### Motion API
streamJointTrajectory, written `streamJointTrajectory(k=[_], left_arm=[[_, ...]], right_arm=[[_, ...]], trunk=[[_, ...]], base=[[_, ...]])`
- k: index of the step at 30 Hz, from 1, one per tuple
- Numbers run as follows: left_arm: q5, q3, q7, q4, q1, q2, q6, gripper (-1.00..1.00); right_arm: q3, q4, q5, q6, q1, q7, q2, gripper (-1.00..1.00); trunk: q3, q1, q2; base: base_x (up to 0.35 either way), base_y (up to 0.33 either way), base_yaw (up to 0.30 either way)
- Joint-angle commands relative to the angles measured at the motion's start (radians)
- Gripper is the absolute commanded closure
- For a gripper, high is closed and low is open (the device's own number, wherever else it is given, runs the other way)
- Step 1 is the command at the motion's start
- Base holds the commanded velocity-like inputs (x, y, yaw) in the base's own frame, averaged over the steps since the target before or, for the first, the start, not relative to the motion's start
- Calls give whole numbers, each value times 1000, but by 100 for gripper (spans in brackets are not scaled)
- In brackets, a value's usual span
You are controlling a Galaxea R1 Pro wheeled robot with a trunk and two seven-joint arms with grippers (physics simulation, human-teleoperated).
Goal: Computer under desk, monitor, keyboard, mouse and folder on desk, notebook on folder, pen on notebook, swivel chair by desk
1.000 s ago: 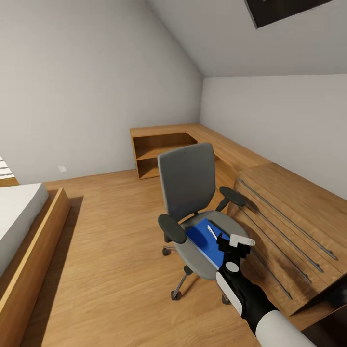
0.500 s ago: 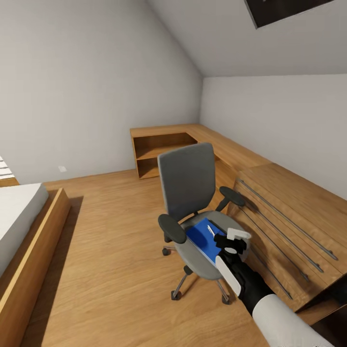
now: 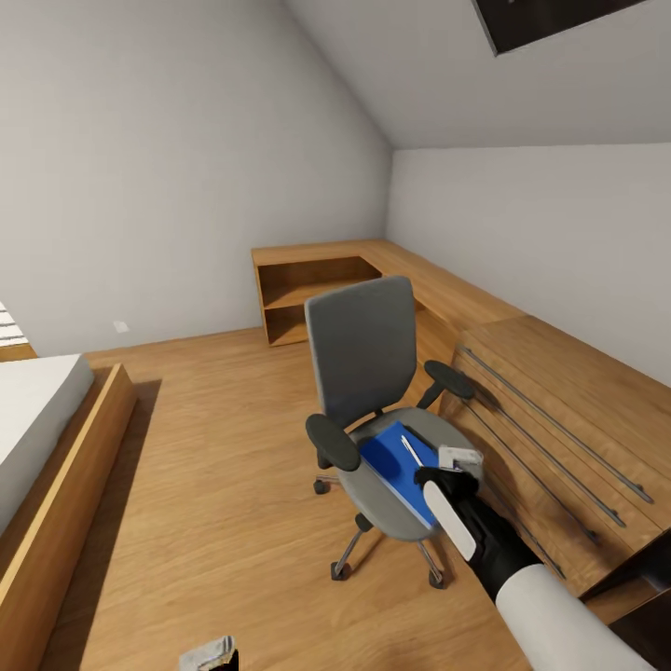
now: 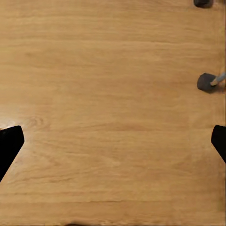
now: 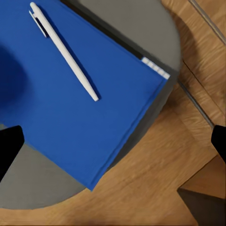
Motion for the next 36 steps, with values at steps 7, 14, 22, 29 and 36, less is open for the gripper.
streamJointTrajectory(k=[7, 14, 22, 29, 36], left_arm=[[12, 200, 97, -334, -1, 3, 500, -100], [12, 326, 111, -343, -1, 2, 669, -100], [6, 337, 111, -298, -1, 0, 576, -100], [6, 338, 111, -295, -1, -1, 558, -100], [5, 338, 109, -295, -1, -2, 557, -100]], right_arm=[[-9, -43, -10, 20, -1, -6, -31, -100], [-82, 10, -11, 154, -2, 172, -57, -100], [-190, -27, -3, 284, -2, 319, -74, -100], [-195, -107, -1, 288, -1, 324, -80, -100], [-195, -121, 1, 281, 0, 327, -81, -100]], trunk=[[-1, 0, 0], [-1, 0, 0], [-1, 0, 0], [-1, 0, 0], [5, 0, 0]], base=[[0, 0, 0], [0, 0, 0], [0, 0, 0], [0, 0, 0], [0, 0, 0]])
